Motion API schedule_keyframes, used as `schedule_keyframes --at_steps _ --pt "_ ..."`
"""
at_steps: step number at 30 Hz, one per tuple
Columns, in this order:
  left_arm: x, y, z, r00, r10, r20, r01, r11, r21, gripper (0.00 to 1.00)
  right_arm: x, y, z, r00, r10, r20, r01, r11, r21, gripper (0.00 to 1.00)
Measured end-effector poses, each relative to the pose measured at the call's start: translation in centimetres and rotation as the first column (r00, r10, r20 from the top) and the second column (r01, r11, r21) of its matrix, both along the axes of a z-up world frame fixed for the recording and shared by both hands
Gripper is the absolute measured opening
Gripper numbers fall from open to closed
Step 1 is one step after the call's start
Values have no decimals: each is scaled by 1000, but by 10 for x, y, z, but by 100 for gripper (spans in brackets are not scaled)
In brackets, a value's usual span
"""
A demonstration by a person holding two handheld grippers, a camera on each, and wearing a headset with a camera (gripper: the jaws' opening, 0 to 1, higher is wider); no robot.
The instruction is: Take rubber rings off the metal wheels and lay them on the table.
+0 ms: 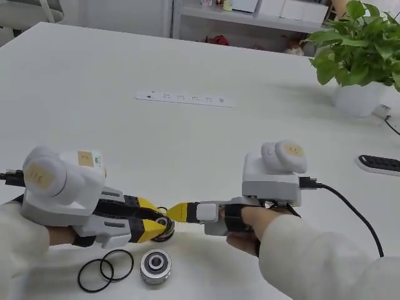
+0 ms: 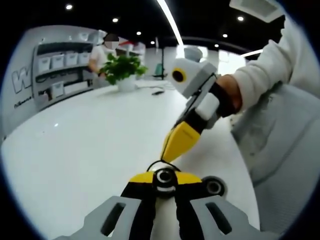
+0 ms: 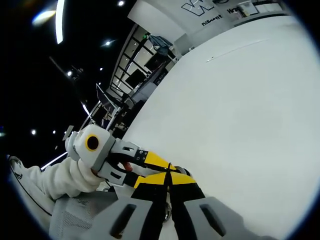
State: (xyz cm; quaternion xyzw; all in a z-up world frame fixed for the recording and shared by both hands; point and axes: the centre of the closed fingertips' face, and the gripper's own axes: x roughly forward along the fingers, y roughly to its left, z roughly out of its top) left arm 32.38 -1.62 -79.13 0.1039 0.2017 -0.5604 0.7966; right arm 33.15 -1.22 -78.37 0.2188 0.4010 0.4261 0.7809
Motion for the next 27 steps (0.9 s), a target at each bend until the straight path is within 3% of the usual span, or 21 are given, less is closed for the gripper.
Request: schedule_keyframes --at_steps 8,14,17,19,22,24,27 --pt "0 -1 0 1000 8 -25 -7 1000 9 14 0 -2 -3 1000 -3 -5 3 1000 -9 0" --pt "-1 1 1 999 -12 -34 15 996 84 15 1 -3 -2 1000 -5 -1 5 1000 -11 0" --pt "-1 3 8 1000 -24 -10 25 995 101 18 0 -3 0 1000 -6 -1 6 1000 -6 0" --pt "0 5 13 1000 -23 -13 24 995 95 20 1 -3 1 1000 -8 -1 8 1000 0 0" --pt "1 7 21 1000 -10 -22 12 996 92 36 2 -4 4 1000 -17 1 17 1000 7 0" --pt "1 11 24 1000 -4 -8 5 994 111 47 3 -6 6 1000 -22 2 22 1000 14 0" --pt "-1 14 30 1000 -18 7 17 992 129 53 4 -6 7 1000 -23 5 23 1000 19 0"
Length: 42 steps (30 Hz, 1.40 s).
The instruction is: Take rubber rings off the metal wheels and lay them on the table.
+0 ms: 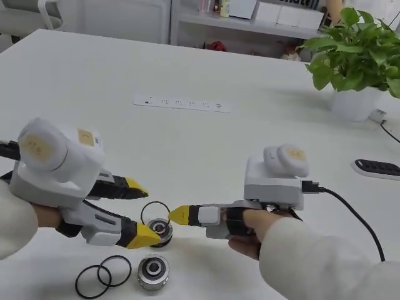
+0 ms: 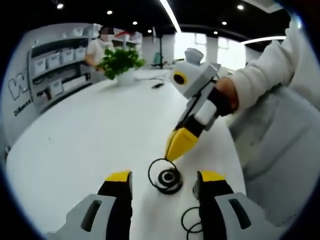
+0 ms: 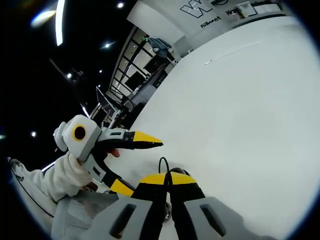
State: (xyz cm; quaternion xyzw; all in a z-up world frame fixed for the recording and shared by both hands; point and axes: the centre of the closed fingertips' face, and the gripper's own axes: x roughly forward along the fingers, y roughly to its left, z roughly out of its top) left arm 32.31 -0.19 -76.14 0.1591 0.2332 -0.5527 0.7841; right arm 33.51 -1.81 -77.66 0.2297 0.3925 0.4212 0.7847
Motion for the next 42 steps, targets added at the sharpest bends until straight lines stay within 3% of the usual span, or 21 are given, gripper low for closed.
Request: schedule_keyframes --at_steps 3,9,11,16,24,27,30,32,33,36,42 --pt "-3 1 9 1000 -9 3 9 1000 -13 54 0 1 2 1000 1 3 -1 1000 3 0" --pt "0 7 36 997 -1 72 2 1000 -15 63 1 3 12 1000 -4 14 4 1000 31 0" --pt "2 9 46 995 11 101 -8 1000 -28 67 2 4 14 1000 -10 15 9 999 45 0" --pt "5 16 69 991 53 126 -43 996 -82 74 1 7 22 1000 -12 19 11 997 71 0" --pt "-14 32 75 989 67 131 -58 996 -74 75 -3 13 33 1000 -8 13 7 993 121 0" --pt "-19 36 79 988 93 122 -78 990 -121 79 -5 17 33 1000 5 12 -6 992 123 0" --pt "-23 39 81 987 101 128 -84 987 -135 83 -7 20 34 1000 14 8 -15 992 128 0" --pt "-19 45 84 976 134 171 -113 985 -128 83 -9 22 34 1000 24 6 -24 991 132 0" --pt "-20 46 85 975 137 176 -114 985 -132 85 -10 23 34 1000 27 5 -28 991 133 0" --pt "-22 50 89 972 162 171 -134 977 -168 88 -12 25 35 999 36 1 -36 990 136 0" --pt "-28 60 88 965 200 168 -167 967 -190 98 -20 35 39 997 73 11 -74 987 141 0"
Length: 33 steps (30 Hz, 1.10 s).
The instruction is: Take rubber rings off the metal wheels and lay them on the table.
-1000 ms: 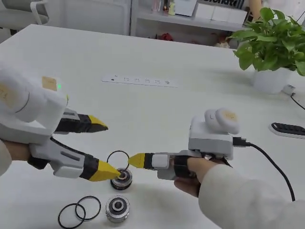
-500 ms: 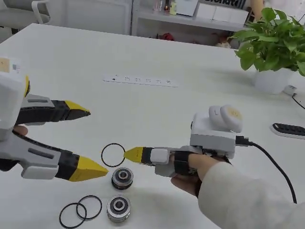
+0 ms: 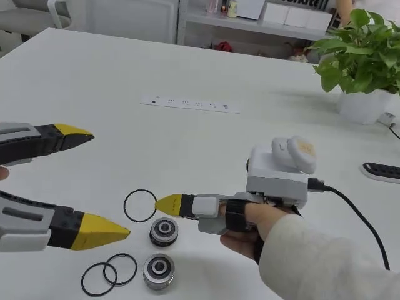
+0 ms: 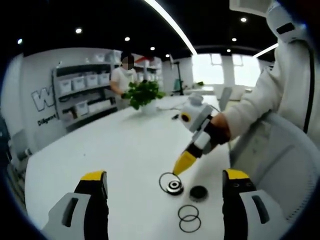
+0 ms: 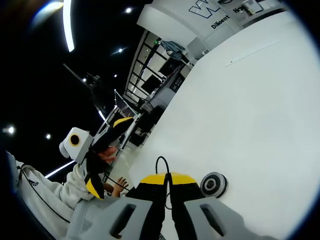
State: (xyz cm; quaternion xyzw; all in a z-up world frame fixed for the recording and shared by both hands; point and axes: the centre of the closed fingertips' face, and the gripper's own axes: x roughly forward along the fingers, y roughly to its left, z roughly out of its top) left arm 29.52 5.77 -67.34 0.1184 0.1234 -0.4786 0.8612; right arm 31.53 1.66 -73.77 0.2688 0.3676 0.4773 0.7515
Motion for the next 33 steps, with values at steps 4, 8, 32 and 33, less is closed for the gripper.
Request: schedule_keyframes --at_steps 4,8,32,33 --pt "-4 5 -2 1000 13 1 -13 1000 -7 100 -6 5 -1 1000 28 3 -28 1000 -8 0" --pt "-7 11 -8 1000 25 -17 -25 1000 -1 100 -12 9 -4 999 52 -3 -52 999 -16 0" --pt "-19 23 -38 995 36 -96 -32 999 41 100 -49 32 -38 984 180 14 -176 973 -152 0" --pt "-20 22 -38 995 34 -97 -30 999 42 100 -49 33 -39 984 177 15 -173 973 -153 0"
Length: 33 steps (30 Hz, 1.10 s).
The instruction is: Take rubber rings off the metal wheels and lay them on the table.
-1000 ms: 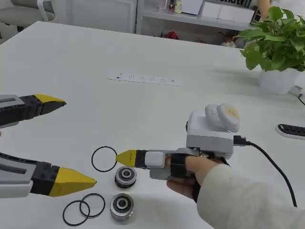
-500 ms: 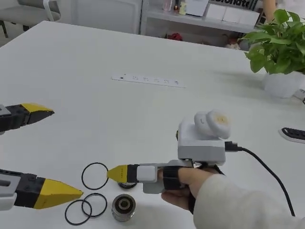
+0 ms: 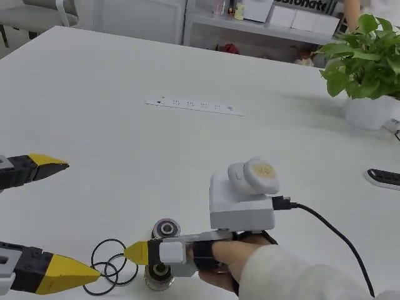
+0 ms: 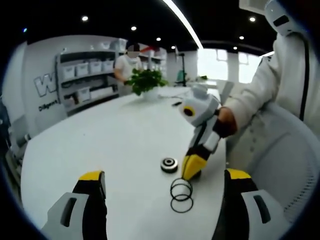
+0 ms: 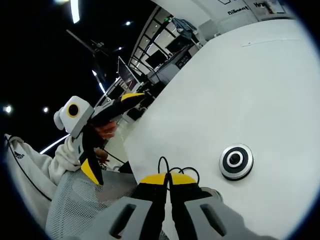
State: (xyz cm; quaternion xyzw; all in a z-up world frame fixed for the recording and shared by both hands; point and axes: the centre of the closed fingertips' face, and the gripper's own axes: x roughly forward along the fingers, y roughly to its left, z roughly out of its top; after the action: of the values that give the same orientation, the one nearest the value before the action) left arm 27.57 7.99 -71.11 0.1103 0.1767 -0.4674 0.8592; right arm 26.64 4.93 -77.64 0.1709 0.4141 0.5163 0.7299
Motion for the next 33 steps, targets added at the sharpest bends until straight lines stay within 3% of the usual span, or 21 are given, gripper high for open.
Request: schedule_keyframes --at_steps 15,16,33 --pt "-1 -4 -1 1000 -9 -2 9 1000 11 100 -4 1 -19 999 22 32 -20 998 -68 0" --pt "-1 -4 -1 1000 -9 0 9 1000 10 100 -2 1 -19 999 21 49 -18 998 -68 0" --pt "-2 -6 -3 1000 -19 -8 19 1000 11 100 -1 1 -19 998 22 59 -18 997 -71 0"
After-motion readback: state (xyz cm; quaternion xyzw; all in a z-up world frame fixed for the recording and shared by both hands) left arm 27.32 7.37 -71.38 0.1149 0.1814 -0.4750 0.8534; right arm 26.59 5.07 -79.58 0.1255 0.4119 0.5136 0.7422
